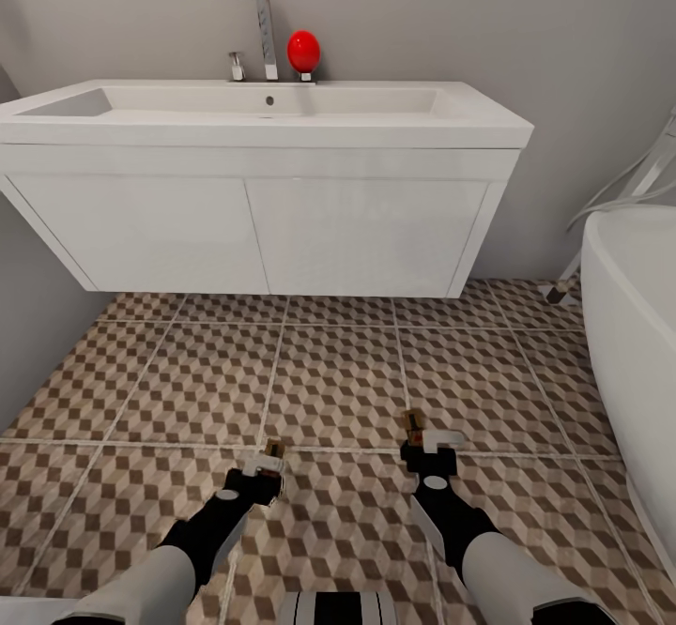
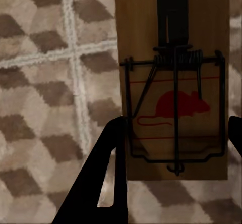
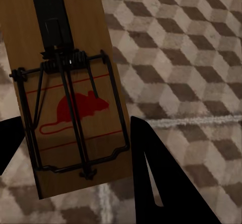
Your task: Take the four mousetraps from the cabinet in the bathroom and place them on the bathroom floor. Make sure all four end up on the same floor surface, and ensure that at least two of them are either under or directly next to the same bathroom sink.
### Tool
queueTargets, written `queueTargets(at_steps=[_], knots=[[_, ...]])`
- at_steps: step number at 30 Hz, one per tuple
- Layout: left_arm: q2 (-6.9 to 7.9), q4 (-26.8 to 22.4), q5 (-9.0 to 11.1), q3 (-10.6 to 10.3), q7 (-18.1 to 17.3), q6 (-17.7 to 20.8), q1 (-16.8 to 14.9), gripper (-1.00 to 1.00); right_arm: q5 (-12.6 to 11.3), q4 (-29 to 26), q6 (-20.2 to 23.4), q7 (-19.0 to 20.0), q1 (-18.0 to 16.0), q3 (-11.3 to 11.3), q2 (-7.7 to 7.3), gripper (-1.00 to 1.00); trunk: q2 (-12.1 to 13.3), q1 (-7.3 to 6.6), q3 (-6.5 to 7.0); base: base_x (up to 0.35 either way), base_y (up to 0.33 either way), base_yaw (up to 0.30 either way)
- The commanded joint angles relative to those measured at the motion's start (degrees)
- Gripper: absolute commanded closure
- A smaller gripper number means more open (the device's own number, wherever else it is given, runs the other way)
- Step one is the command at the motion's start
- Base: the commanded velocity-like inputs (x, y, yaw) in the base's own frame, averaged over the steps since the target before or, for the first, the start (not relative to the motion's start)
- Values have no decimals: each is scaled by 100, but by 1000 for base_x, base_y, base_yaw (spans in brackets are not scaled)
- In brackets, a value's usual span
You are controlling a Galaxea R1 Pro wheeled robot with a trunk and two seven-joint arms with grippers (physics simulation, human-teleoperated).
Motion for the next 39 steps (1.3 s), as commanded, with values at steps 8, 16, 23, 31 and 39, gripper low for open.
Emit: queueTargets(at_steps=[8, 16, 23, 31, 39], knots=[[232, -295, 488, 34, 206, 54, -1, 100, -17, 11, -9, 64, -4, 37, -12, 100, -1, -1, -4, 0, 0, 0], [231, -426, 563, 16, 133, 115, -1, 100, -8, 11, -9, 73, -4, 32, -17, 100, -1, -1, -4, 0, 0, 0], [159, -441, 544, 18, 95, 133, -1, 100, -4, 11, -3, 74, -4, 28, -18, 100, -1, -1, -4, 0, 0, 0], [139, -443, 533, 17, 112, 136, -1, 100, -8, 12, 0, 74, -4, 15, -23, 100, 1, -6, 40, 0, 0, 0], [144, -435, 530, 9, 123, 137, -1, 100, -5, 12, 0, 74, -4, 14, -23, 100, 12, -27, 218, 0, 0, 0]])
